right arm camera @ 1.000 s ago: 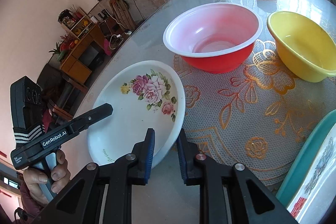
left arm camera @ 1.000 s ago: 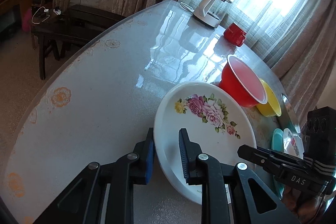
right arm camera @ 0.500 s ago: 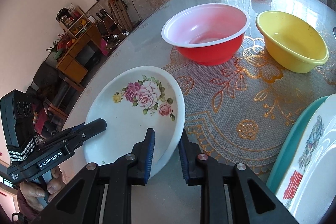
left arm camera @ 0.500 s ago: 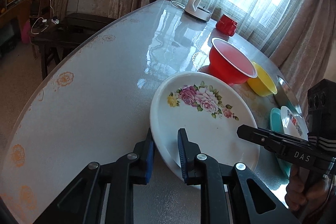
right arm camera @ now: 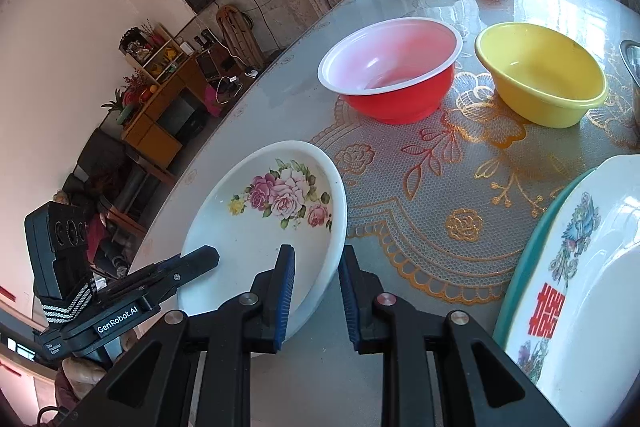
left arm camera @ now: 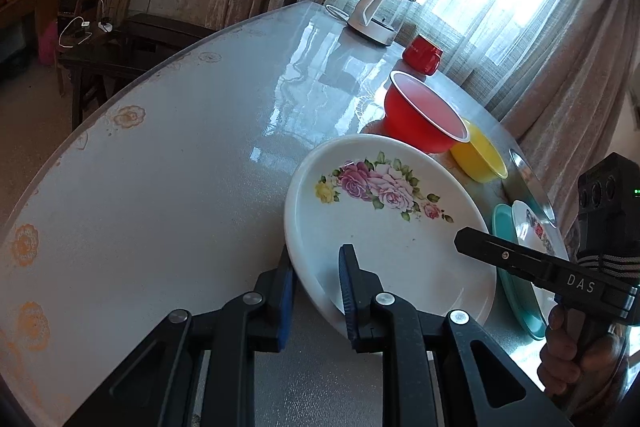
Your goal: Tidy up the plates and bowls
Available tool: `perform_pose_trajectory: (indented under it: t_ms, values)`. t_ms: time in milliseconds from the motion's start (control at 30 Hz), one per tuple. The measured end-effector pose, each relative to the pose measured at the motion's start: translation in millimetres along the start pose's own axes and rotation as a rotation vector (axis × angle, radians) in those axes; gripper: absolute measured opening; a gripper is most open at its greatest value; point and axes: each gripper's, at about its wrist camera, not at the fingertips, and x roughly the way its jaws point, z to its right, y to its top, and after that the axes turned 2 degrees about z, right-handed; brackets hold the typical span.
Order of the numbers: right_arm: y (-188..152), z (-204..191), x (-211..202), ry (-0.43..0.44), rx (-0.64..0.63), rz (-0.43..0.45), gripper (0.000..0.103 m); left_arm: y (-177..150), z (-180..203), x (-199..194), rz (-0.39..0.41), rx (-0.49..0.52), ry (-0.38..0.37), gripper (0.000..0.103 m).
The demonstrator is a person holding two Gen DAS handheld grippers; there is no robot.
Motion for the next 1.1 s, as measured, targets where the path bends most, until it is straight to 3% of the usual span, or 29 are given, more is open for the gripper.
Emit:
perform_pose_trajectory:
  t_ms: [633, 1100]
  values:
    - [-12.4, 23.1, -58.2, 0.009, 0.024, 0.123, 0.024, 6.6, 61.9, -19.4, 0.057, 0.120, -0.097, 0.020]
    - [-45.0, 69.8, -128.8, -0.049, 0.124, 0.242, 0.024, 4.7, 138.4, 0.8, 0.008, 0.232, -0.218, 0.020]
